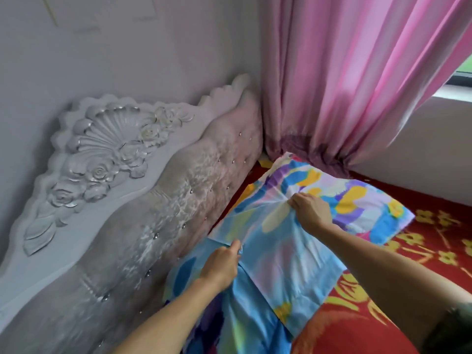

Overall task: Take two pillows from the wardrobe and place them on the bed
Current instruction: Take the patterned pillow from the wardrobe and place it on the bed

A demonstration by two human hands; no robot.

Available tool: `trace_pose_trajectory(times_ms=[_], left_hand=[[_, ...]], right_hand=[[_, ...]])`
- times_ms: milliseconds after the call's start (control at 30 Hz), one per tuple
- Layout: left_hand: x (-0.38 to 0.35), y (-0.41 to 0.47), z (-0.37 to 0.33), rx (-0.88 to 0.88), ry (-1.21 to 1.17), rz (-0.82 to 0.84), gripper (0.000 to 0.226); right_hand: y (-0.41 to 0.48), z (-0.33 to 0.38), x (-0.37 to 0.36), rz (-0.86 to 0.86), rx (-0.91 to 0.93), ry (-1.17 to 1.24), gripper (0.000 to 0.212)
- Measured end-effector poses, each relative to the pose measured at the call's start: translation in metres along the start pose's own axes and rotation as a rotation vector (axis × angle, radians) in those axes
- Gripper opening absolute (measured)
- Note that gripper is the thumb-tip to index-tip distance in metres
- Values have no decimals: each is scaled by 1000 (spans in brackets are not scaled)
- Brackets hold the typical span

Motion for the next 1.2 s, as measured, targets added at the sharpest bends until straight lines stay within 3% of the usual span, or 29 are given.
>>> trace_pose_trajectory(times_ms=[233,433,667,1000,1133,1200], left_hand=[[-3,74,25,-129,-185,178,24],[0,119,52,-127,-370,149,25],[-33,168,55,-78,-428,114,22],[-166,285,72,17,-349,-126,15],[-225,307,84,45,-374,-84,2],[-243,306,97,57,-341,-76,8]], right_hand=[[51,21,0,-59,-45,-79,19],[94,33,-14,-79,-125,-94,16],[142,10,-52,-84,-69,-49,11],[240,-103,-216,-96,24,93,12],[241,-161,-291,-87,-114,152,12],[226,-184,-322,-32,-175,187,13]])
Point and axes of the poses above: each hand's wrist, its own y-axis towards the middle knuckle, its own x-axis out of the back of the hand, z = x × y, the point moved 2 cm from there along y, towards the middle knuckle, and after that the axes turned 1 degree about -y, right-handed, at the moved point
